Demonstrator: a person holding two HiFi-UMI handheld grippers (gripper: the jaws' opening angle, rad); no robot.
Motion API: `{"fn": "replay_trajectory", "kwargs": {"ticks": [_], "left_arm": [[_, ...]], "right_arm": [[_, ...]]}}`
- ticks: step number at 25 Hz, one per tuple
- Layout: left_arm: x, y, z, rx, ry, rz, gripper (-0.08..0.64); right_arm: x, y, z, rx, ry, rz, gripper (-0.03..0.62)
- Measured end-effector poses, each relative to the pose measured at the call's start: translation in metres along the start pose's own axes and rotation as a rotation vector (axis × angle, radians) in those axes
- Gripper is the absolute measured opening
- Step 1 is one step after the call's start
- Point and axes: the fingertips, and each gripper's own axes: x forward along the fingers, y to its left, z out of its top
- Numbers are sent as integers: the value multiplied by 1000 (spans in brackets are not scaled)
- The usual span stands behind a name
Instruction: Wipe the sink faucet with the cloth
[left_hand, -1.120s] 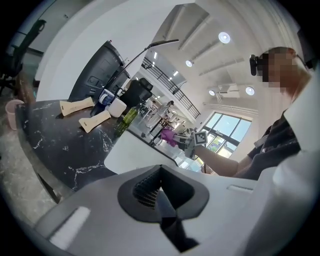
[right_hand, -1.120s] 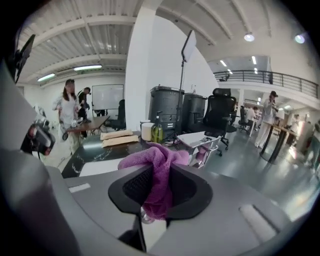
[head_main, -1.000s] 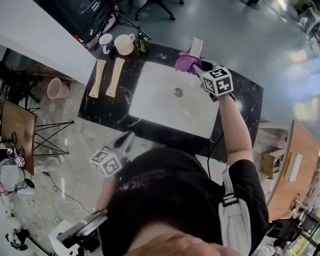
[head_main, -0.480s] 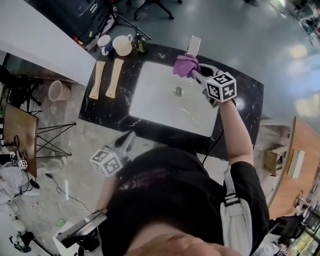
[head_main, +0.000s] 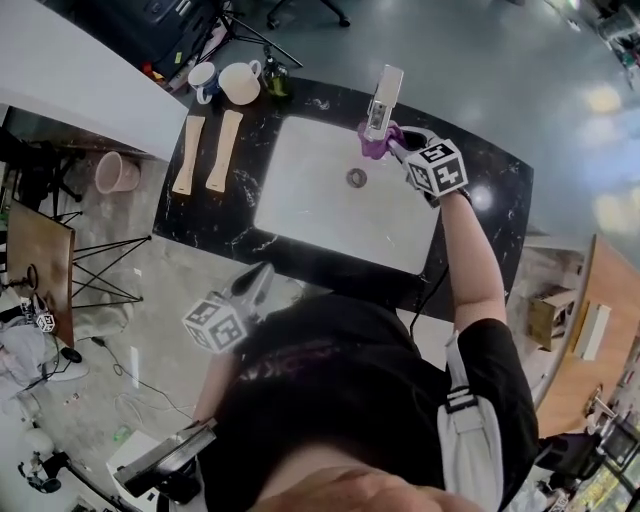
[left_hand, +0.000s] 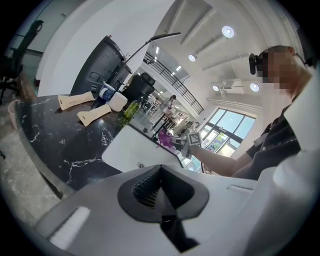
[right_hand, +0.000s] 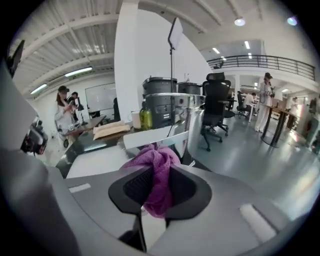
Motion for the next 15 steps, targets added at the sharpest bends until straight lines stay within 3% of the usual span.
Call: {"fn": "replay_trajectory", "kwargs": {"ticks": [4, 10, 15], "left_arm": [[-2, 2, -7, -20, -9, 47, -2], [-3, 4, -13, -39, -16, 77, -2], [-1, -3, -17, -22, -6, 63, -2]], "right_arm": [[26, -41, 19, 61, -7, -58, 92], [34, -42, 15, 127, -35, -43, 94], [55, -43, -9, 216, 81, -45, 94]]}}
